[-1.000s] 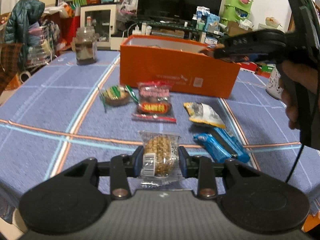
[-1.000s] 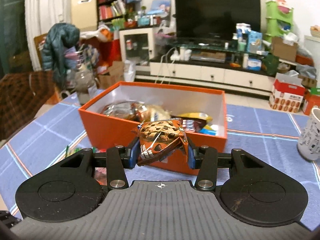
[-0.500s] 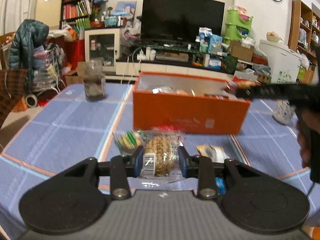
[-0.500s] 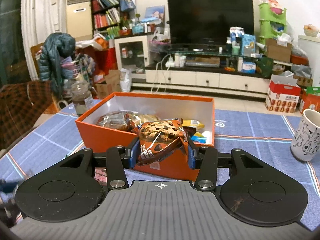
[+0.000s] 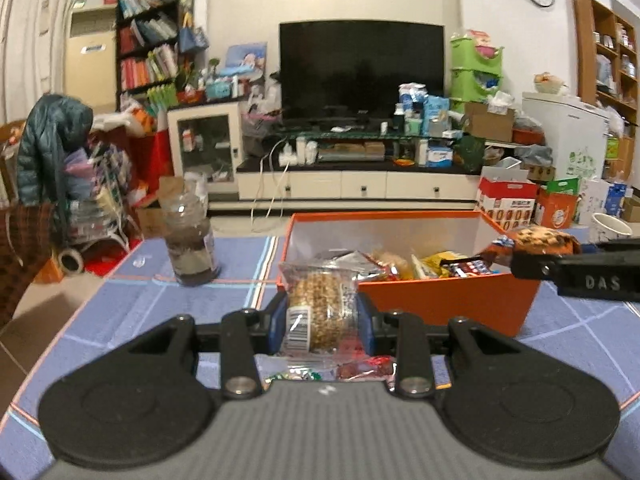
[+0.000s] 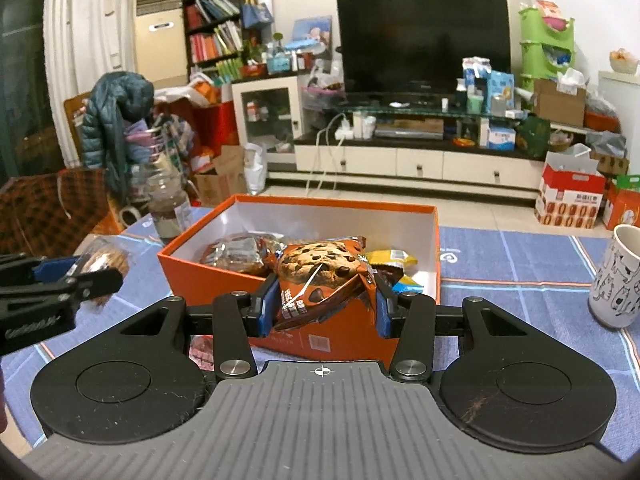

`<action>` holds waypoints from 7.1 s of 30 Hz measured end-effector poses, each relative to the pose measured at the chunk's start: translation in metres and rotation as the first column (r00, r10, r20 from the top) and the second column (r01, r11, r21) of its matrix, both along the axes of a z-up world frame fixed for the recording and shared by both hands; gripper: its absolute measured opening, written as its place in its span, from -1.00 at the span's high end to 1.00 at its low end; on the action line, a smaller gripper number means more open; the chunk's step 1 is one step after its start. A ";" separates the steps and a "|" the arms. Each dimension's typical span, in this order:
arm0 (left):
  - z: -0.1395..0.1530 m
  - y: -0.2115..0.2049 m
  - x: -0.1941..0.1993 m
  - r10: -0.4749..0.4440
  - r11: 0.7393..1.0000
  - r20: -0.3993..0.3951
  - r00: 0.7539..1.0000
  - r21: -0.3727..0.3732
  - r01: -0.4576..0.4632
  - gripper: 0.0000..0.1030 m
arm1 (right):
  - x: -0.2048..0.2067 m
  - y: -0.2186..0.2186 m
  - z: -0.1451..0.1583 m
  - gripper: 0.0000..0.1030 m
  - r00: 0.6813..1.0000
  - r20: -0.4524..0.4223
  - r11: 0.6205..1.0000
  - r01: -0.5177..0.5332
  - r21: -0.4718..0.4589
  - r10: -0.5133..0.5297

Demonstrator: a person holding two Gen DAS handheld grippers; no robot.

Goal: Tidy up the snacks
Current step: 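Carry both packets over the orange box and open both tools, then move both open tools back toward the remaining snacks on the table, then grasp the red-labelled bread packet with left tool while right grasps blue biscuit pack, then carry both packets over the orange box and open both tools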

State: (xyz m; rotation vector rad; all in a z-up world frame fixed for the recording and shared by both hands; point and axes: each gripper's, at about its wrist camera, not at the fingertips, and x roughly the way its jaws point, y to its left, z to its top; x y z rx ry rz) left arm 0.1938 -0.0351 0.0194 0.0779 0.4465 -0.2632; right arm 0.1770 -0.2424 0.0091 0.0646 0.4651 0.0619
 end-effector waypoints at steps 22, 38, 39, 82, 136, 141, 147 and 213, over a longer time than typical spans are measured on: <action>-0.010 0.003 0.008 0.038 0.998 -0.067 0.997 0.058 -0.034 0.38 | 0.000 0.003 -0.007 0.37 0.999 -0.025 1.000 -0.022 -0.006 0.022; 0.035 -0.035 0.086 0.002 0.999 -0.003 1.000 0.037 -0.001 0.37 | 0.058 -0.016 0.033 0.37 0.999 0.034 0.998 0.036 0.050 -0.038; 0.035 -0.044 0.103 -0.030 0.998 -0.019 0.999 0.063 0.031 0.31 | 0.070 -0.019 0.034 0.36 0.999 0.020 0.998 0.042 0.056 -0.043; -0.059 0.060 0.053 -0.229 0.973 -0.142 0.963 0.008 0.233 -0.80 | -0.072 0.019 -0.082 -0.59 0.969 -0.248 1.000 -0.013 -0.006 0.011; -0.106 -0.037 0.060 -0.137 0.990 -0.363 0.922 -0.069 0.120 -0.49 | -0.061 0.035 -0.104 0.24 0.929 -0.366 0.993 -0.088 -0.073 0.055; -0.102 -0.033 0.059 -0.132 0.991 -0.373 0.919 -0.071 0.113 -0.17 | -0.060 0.033 -0.104 0.24 0.926 -0.372 0.994 -0.093 -0.062 0.064; -0.072 -0.016 0.039 -0.162 0.986 -0.316 0.935 -0.081 0.144 -0.16 | -0.066 0.029 -0.101 0.25 0.927 -0.367 0.994 -0.102 -0.038 0.081; 0.025 -0.012 0.104 -0.058 0.995 -0.125 0.990 0.077 0.068 -0.16 | 0.051 -0.002 0.051 0.25 0.999 -0.008 0.998 0.045 0.035 -0.045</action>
